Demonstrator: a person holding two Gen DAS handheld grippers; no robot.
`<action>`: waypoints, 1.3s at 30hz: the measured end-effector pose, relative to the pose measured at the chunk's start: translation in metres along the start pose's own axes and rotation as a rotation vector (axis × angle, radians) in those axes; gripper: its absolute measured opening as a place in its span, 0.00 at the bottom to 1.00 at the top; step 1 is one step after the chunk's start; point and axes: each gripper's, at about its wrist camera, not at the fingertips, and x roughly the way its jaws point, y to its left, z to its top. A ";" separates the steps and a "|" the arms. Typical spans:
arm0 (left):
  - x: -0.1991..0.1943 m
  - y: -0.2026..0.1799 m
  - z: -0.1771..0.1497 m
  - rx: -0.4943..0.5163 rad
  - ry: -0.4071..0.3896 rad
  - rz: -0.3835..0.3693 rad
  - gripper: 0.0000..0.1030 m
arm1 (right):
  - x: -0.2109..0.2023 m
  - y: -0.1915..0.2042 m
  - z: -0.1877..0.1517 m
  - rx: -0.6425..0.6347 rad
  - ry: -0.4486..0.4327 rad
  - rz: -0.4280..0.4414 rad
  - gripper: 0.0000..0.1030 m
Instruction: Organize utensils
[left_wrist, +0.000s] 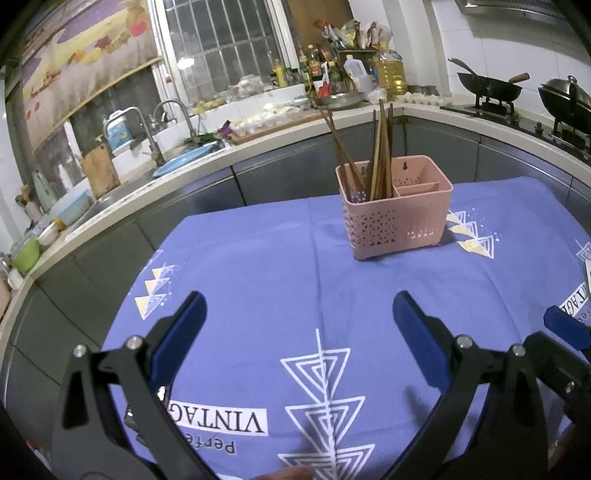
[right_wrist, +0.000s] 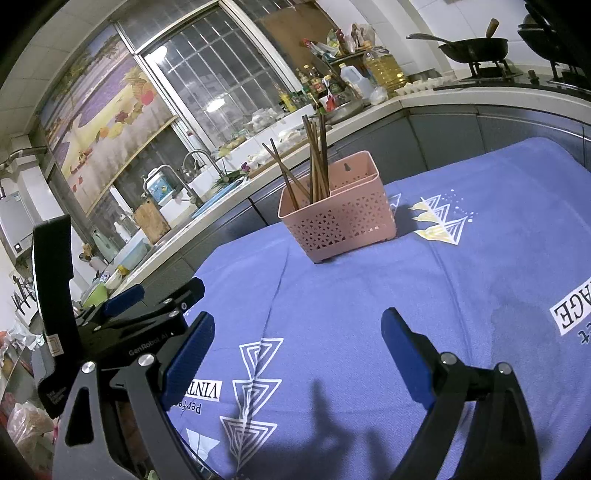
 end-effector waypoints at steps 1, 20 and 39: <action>0.000 0.000 0.000 0.000 0.001 0.001 0.94 | 0.000 0.000 0.000 0.000 0.000 0.000 0.88; 0.007 0.007 0.000 -0.014 0.040 0.030 0.94 | 0.001 0.001 -0.003 0.003 -0.008 -0.009 0.88; 0.009 0.007 0.001 -0.045 0.069 -0.057 0.94 | 0.002 0.004 -0.004 0.012 -0.003 -0.011 0.88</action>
